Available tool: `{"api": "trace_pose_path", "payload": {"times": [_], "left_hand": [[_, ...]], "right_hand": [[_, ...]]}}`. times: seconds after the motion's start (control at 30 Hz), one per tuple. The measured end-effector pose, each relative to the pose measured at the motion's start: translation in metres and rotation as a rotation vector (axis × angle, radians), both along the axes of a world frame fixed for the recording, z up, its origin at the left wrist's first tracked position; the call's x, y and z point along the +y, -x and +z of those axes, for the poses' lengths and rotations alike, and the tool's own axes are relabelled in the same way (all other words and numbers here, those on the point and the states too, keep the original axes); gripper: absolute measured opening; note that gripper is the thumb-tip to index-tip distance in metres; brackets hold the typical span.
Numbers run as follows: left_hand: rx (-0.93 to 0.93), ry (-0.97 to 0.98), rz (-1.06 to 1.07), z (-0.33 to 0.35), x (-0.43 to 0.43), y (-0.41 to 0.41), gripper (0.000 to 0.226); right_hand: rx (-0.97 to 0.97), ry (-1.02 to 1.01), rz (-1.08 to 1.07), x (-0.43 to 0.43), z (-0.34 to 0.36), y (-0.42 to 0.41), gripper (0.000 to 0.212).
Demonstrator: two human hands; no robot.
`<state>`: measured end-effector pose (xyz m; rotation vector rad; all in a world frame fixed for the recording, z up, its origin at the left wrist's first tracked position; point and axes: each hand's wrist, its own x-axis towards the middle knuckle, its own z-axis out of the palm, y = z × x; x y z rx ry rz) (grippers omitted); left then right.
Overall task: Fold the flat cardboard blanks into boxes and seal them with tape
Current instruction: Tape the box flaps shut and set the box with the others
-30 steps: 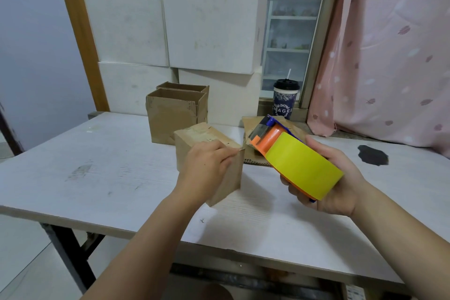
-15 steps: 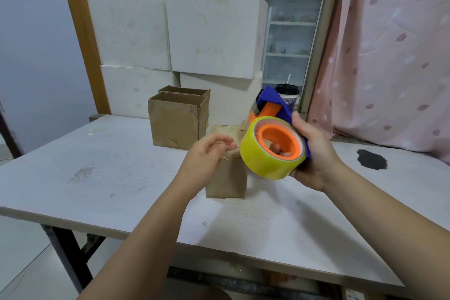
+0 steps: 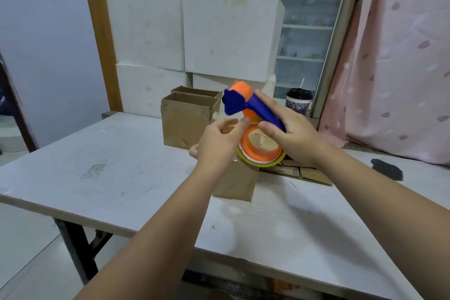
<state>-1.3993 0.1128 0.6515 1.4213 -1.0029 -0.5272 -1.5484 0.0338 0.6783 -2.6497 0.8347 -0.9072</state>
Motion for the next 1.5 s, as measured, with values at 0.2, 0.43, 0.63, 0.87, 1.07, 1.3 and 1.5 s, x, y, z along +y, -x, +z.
{"api": "trace_pose_path", "payload": {"times": [0.2, 0.43, 0.63, 0.87, 1.07, 1.3, 1.5], "left_hand": [[0.47, 0.074, -0.019, -0.003, -0.008, -0.003, 0.015], [0.615, 0.085, 0.111, -0.02, -0.012, -0.016, 0.014], [0.526, 0.097, 0.153, -0.027, 0.003, -0.016, 0.009], [0.523, 0.171, 0.165, -0.029, 0.011, -0.013, 0.014], [0.427, 0.184, 0.224, -0.045, 0.016, -0.01, 0.017], [0.34, 0.113, 0.24, -0.055, 0.011, -0.01, 0.014], [0.359, 0.1, 0.216, -0.05, 0.008, -0.019, 0.017]], "right_hand": [[0.016, 0.062, -0.016, 0.005, -0.001, -0.002, 0.061], [0.003, 0.018, 0.001, 0.006, -0.003, 0.001, 0.061], [-0.099, -0.086, 0.031, 0.008, -0.007, 0.002, 0.059], [-0.436, -0.263, 0.115, 0.017, -0.022, 0.001, 0.066], [-0.295, -0.243, 0.132, 0.015, 0.001, 0.011, 0.059], [-0.227, -0.312, 0.174, 0.014, 0.01, 0.009, 0.054], [-0.293, -0.399, 0.169, 0.014, 0.004, -0.001, 0.048]]}}
